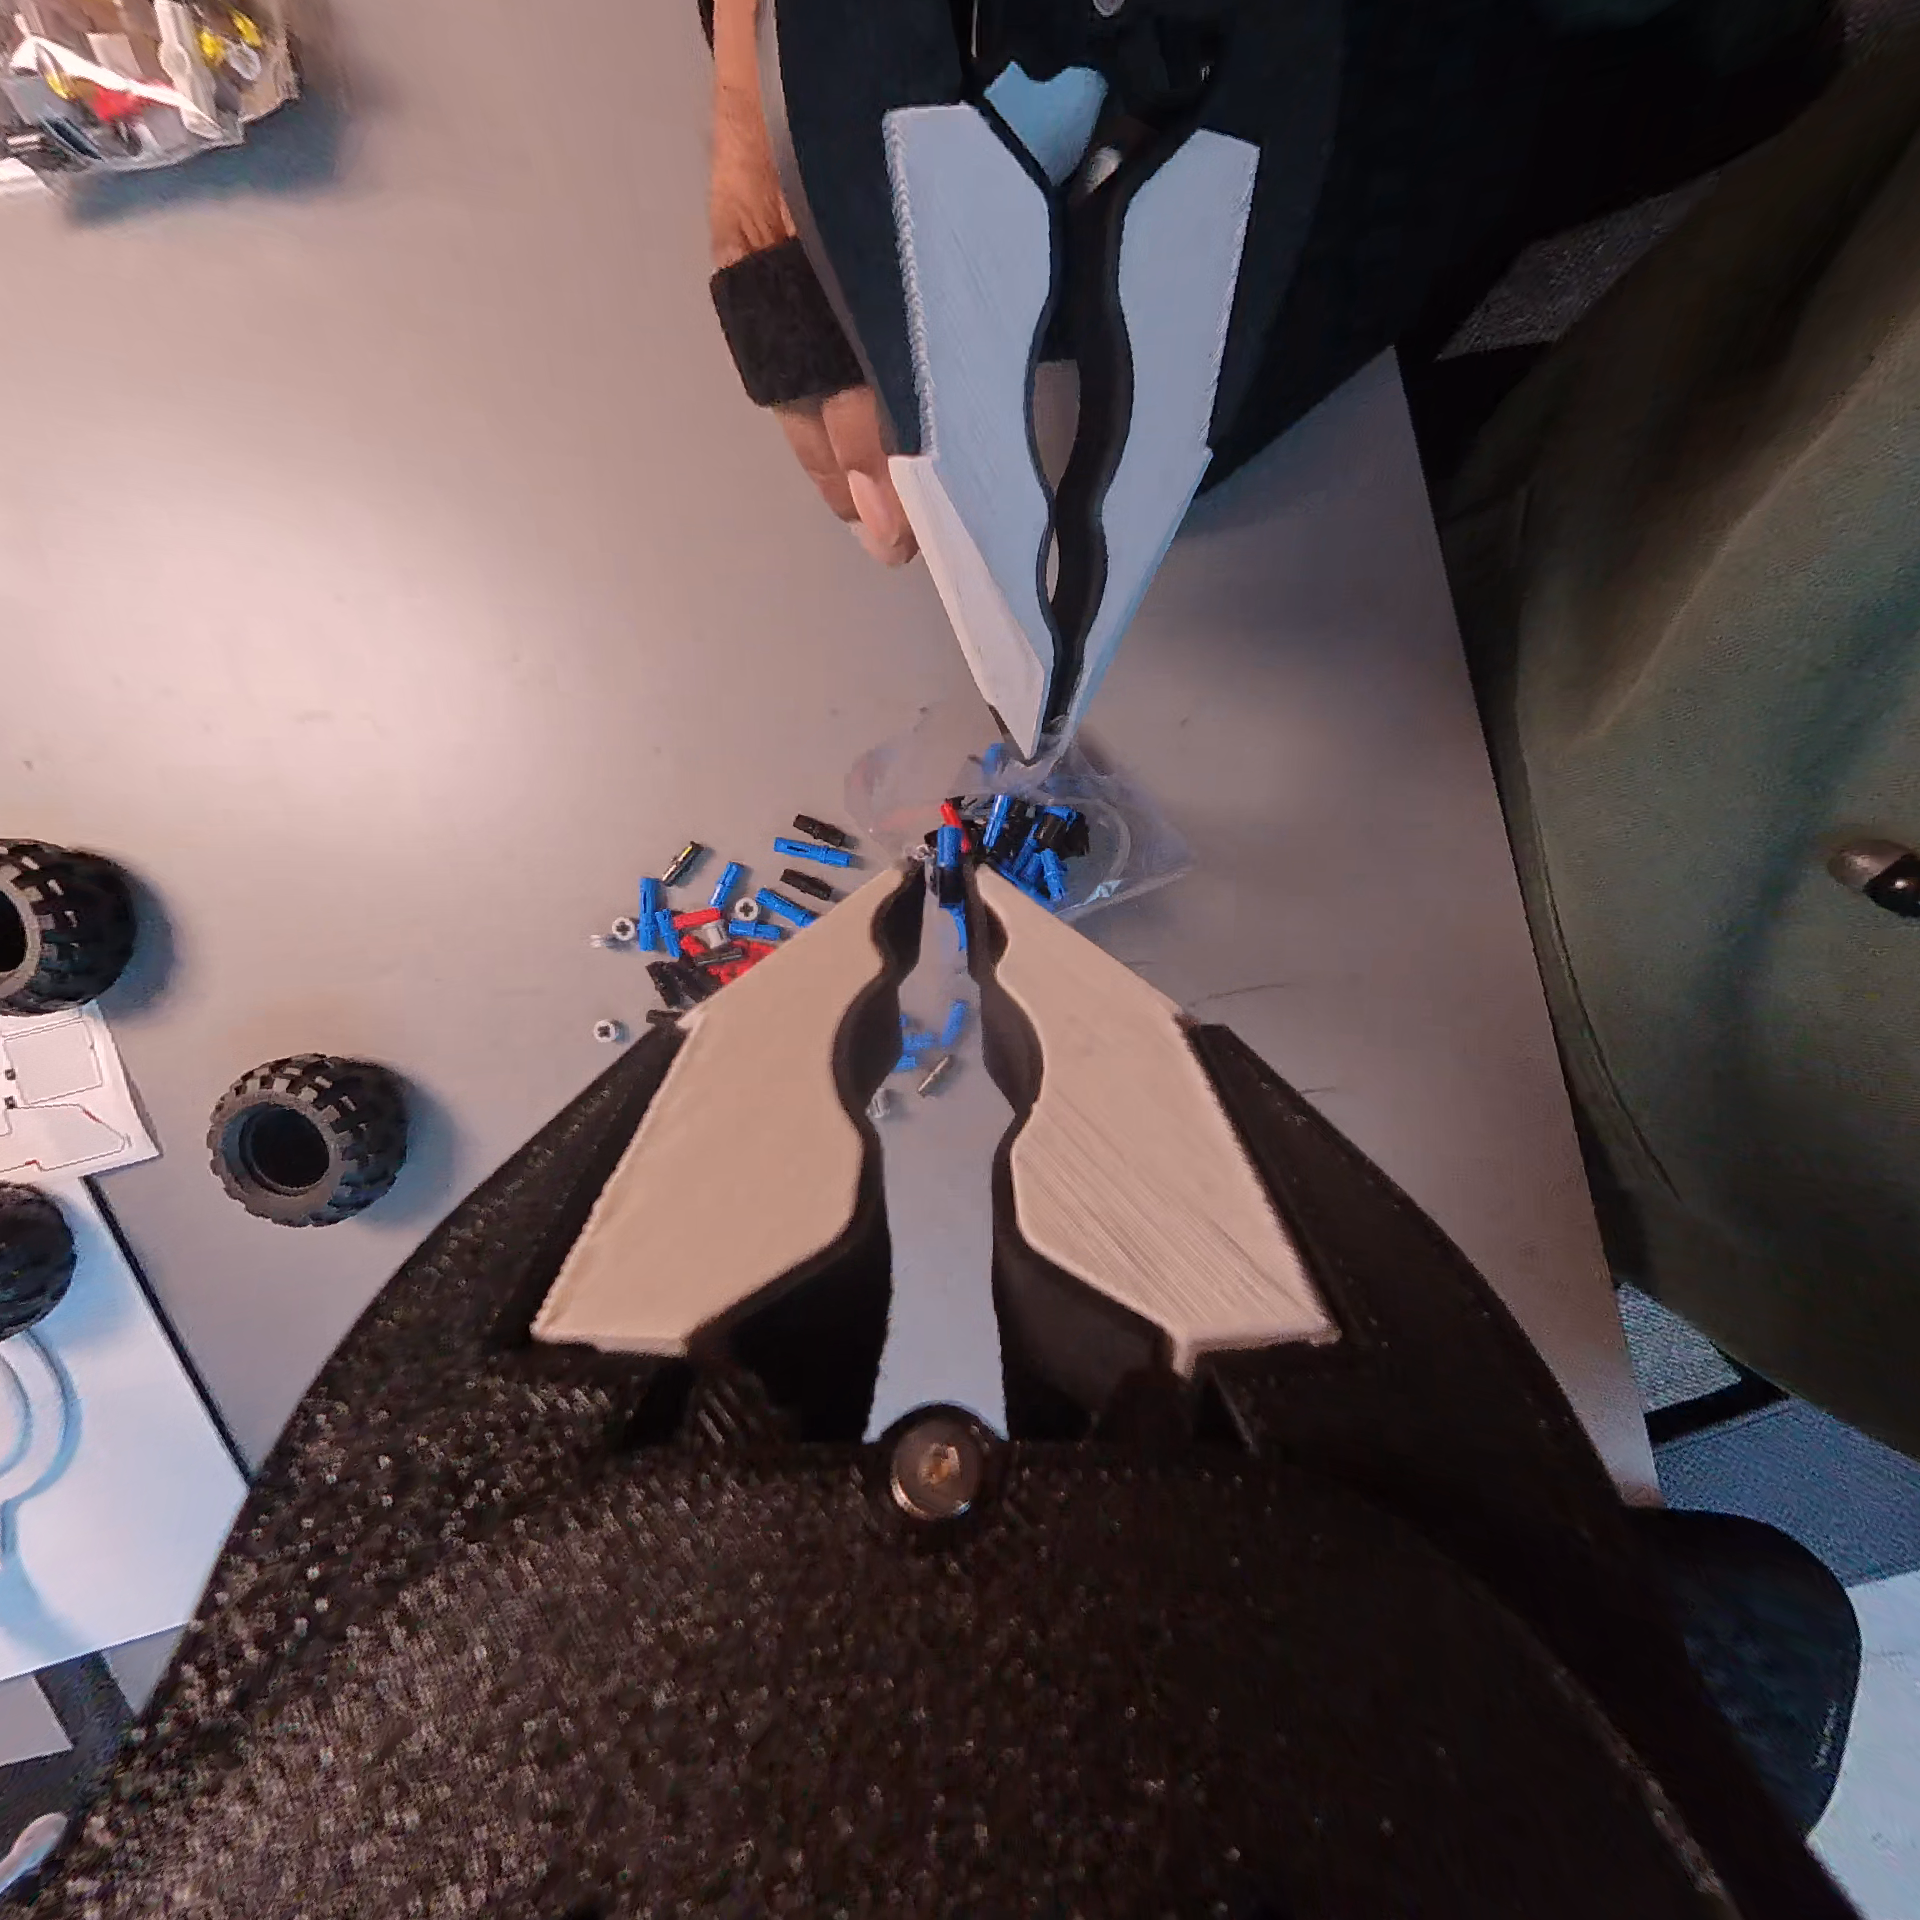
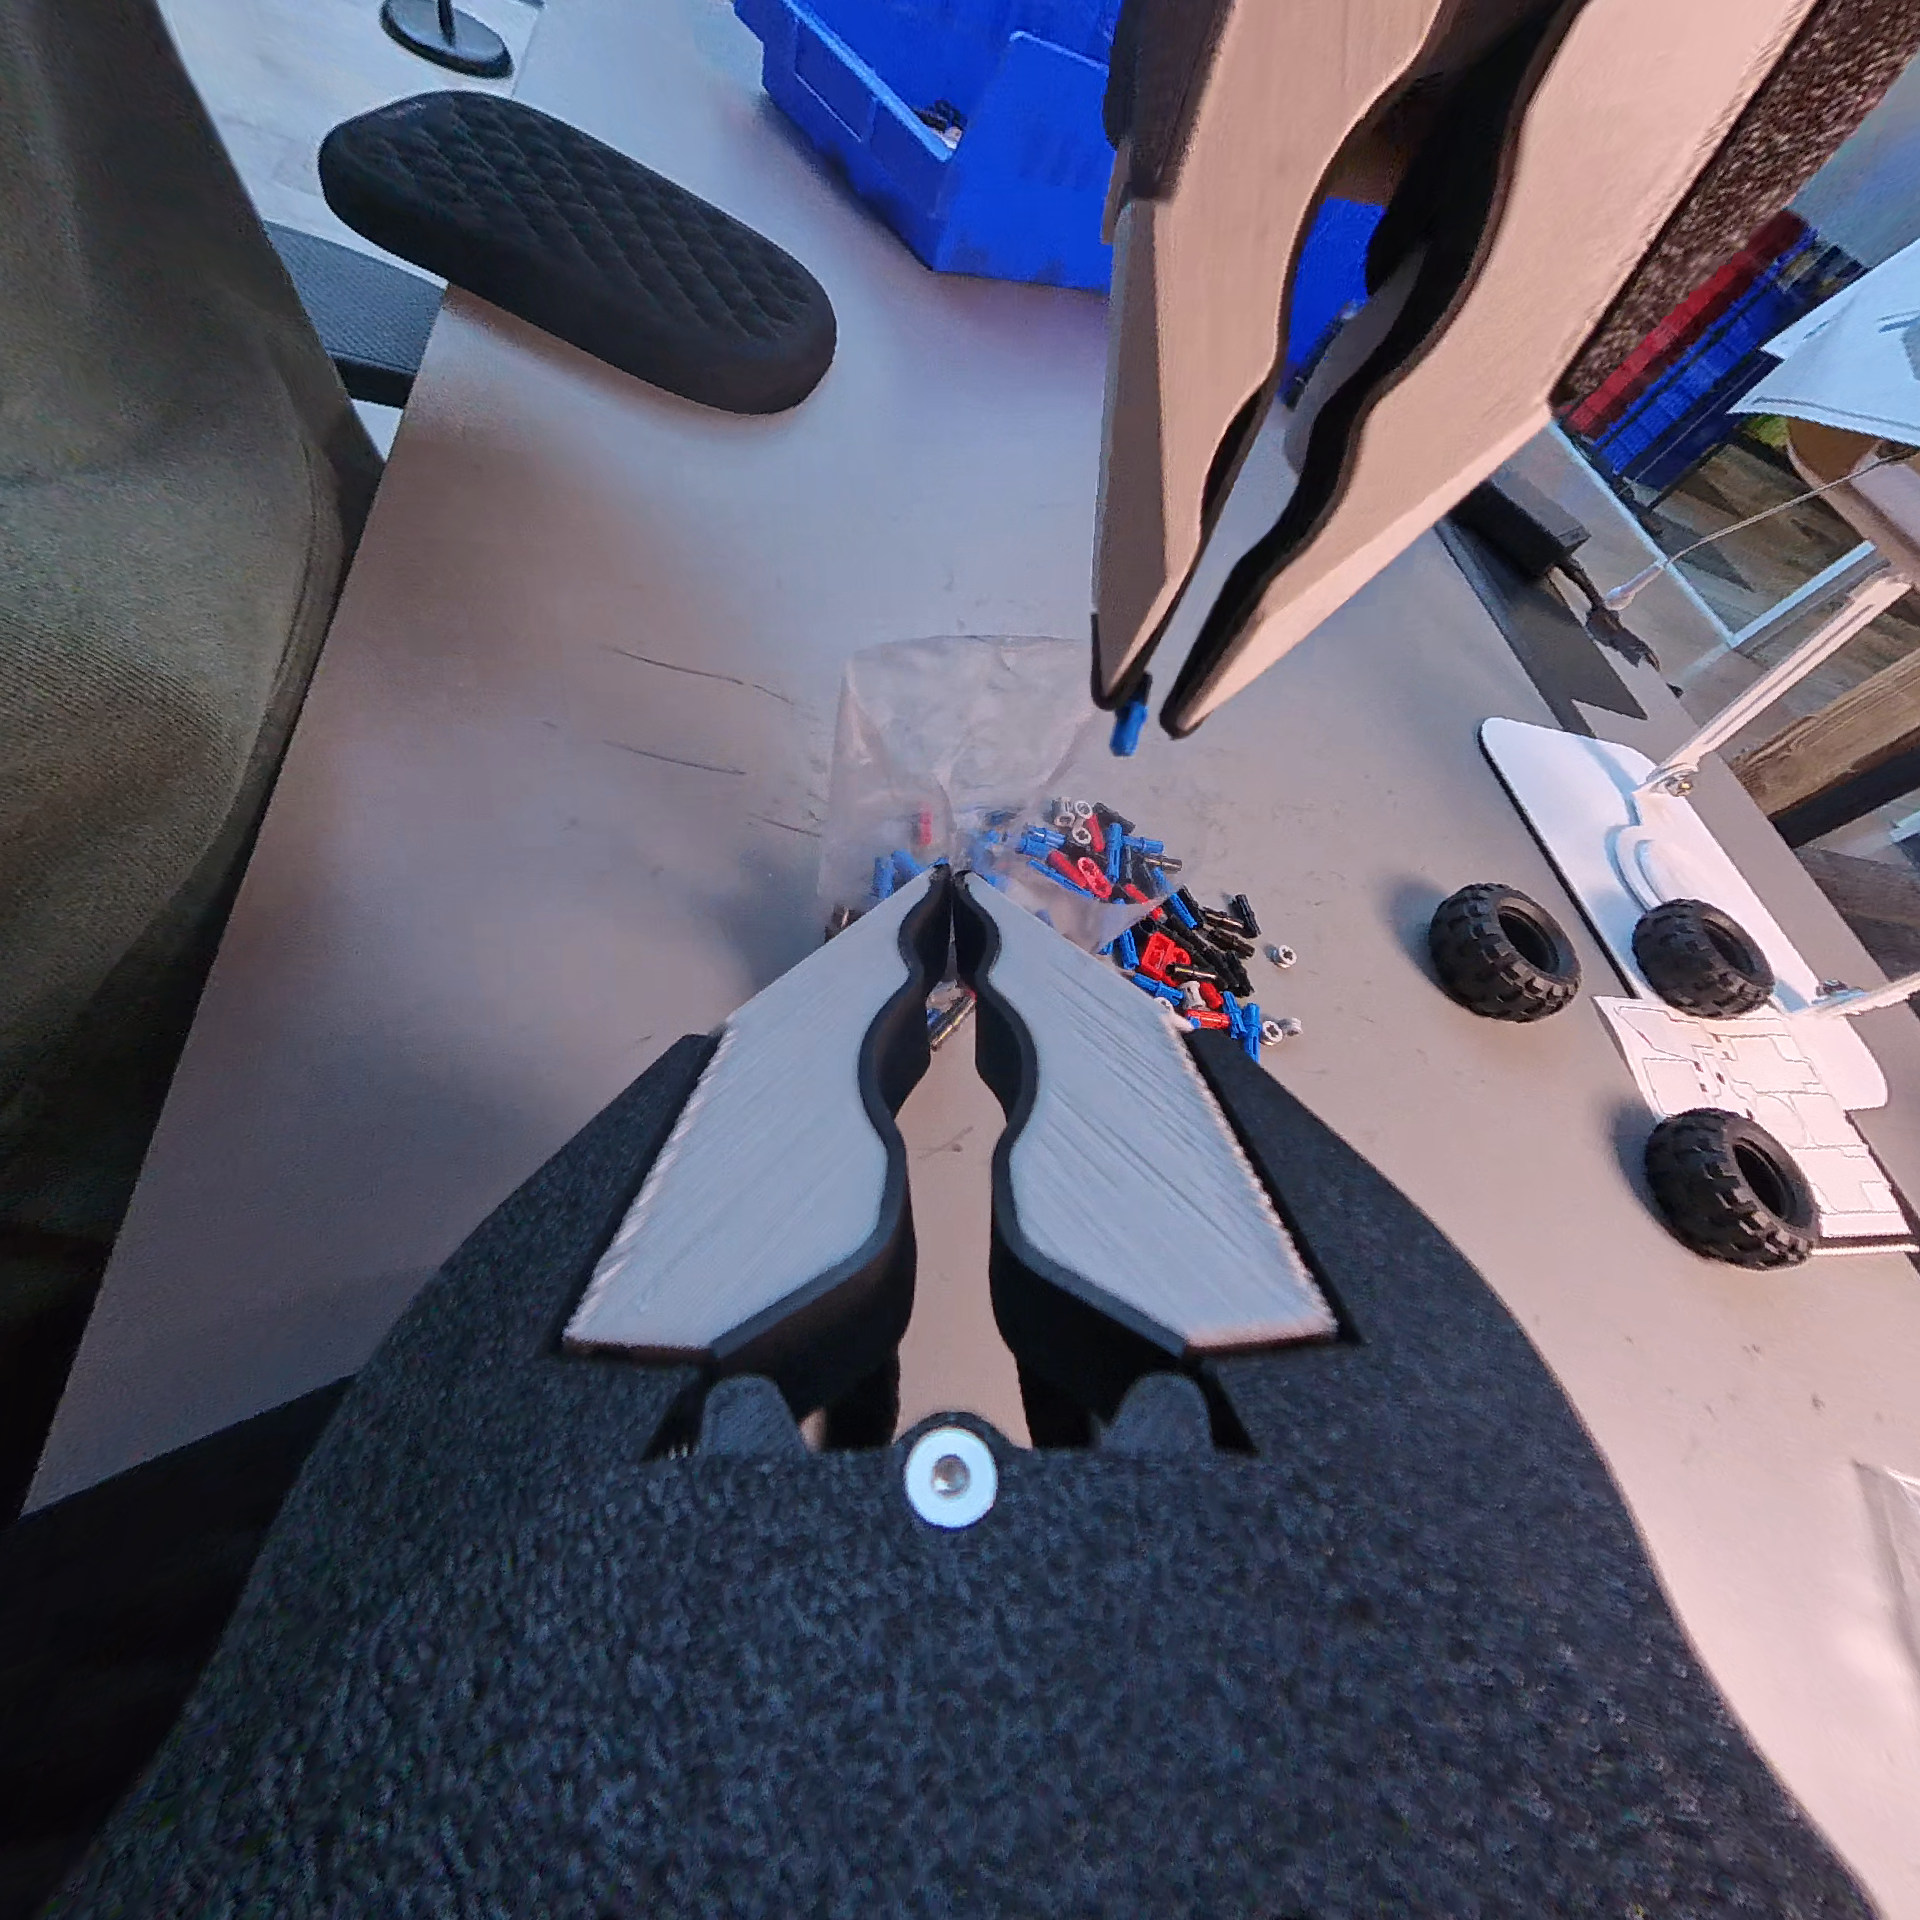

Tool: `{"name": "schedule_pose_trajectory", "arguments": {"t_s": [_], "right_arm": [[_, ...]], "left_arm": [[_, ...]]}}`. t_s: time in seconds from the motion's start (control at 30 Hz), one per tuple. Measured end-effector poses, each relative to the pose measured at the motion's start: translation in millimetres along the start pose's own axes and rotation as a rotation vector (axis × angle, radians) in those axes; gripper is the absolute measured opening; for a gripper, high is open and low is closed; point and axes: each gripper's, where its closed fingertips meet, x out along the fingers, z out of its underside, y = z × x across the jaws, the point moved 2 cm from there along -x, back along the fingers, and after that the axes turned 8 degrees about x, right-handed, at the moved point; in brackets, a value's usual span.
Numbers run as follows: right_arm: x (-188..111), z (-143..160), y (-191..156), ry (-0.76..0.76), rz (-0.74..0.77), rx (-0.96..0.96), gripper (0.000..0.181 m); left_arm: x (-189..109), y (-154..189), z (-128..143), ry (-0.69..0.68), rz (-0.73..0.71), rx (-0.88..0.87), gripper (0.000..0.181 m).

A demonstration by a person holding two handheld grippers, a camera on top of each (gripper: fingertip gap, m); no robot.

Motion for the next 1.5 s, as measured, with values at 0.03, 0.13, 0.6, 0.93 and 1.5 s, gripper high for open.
{"name": "schedule_pose_trajectory", "arguments": {"t_s": [0.03,0.13,0.6,0.93,1.5], "right_arm": [[-0.3,0.2,-0.1,0.001,0.0,0.0,0.0],[-1.5,0.7,-0.3,0.006,0.001,0.001,0.0],[-2.1,2.8,2.1,0.002,0.002,0.021,0.0],[-2.0,3.5,1.6,0.0,-0.001,0.022,0.0],[-0.5,4.6,1.2,-0.009,-0.004,0.022,0.0]], "left_arm": [[0.3,0.2,0.8,0.002,0.007,-0.002,0.012],[-9.1,-0.9,1.4,0.119,0.004,-0.054,0.017],[52.4,-22.1,124.5,0.183,-0.205,-0.415,0.012],[57.8,-24.0,131.2,0.168,-0.196,-0.421,0.011],[16.5,-29.0,94.9,0.295,-0.243,-0.342,0.004]]}}
